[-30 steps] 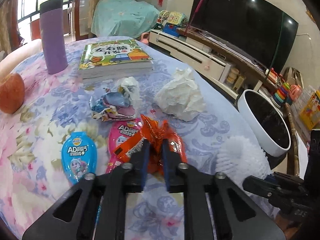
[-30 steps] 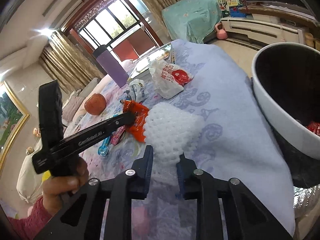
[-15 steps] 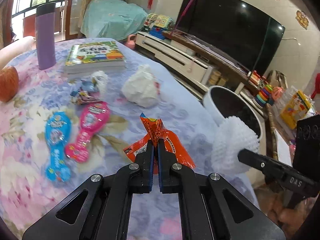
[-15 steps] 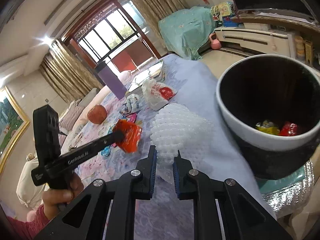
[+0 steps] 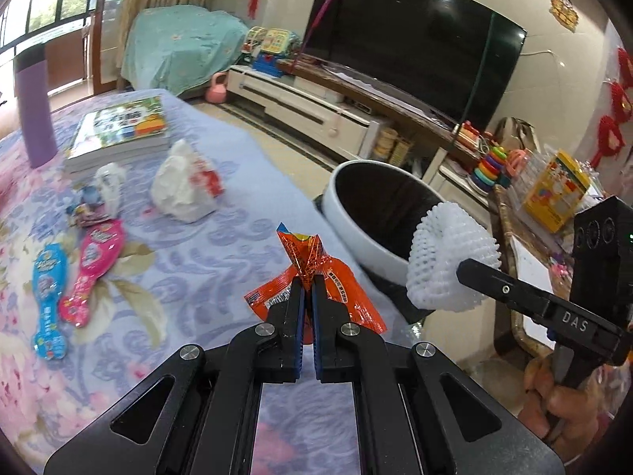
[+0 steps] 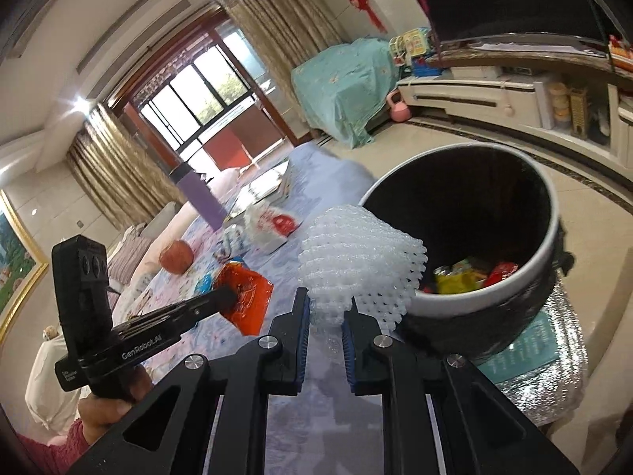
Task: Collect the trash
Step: 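Carry the orange bag and white mesh net over the trash bin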
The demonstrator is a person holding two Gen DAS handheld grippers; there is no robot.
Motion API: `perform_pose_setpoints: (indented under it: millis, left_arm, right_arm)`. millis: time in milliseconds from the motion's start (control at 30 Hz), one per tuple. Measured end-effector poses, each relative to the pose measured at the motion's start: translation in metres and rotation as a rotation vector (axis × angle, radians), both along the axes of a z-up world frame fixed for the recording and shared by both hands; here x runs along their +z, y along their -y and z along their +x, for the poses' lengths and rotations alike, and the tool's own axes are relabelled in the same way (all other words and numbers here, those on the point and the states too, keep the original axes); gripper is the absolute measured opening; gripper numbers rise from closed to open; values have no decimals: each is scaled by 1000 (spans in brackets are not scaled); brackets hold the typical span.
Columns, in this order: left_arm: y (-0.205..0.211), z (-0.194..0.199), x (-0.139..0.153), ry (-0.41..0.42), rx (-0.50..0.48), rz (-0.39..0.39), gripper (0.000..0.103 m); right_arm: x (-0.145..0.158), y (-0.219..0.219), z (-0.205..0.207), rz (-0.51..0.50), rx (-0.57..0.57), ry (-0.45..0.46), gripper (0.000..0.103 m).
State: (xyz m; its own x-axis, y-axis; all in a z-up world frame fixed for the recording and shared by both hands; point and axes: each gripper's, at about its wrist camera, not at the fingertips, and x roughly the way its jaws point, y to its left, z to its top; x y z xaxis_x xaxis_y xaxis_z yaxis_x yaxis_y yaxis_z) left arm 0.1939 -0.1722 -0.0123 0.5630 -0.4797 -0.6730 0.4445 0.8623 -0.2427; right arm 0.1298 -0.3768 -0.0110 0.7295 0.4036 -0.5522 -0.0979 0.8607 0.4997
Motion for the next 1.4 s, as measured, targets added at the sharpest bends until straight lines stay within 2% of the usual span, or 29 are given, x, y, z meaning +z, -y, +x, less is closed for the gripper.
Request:
perform_pose_setpoints:
  millis: [400, 733, 1400]
  left_arm:
    - [46, 8, 12, 29, -68, 11, 3]
    - [77, 25, 15, 30, -89, 23, 3]
    - [119, 55, 1, 2, -127, 58, 3]
  right_arm:
    - [3, 39, 5, -1, -73, 22, 15]
    - [-1, 61, 23, -9, -86, 1, 15]
    - [-11, 82, 42, 0, -108, -50, 15]
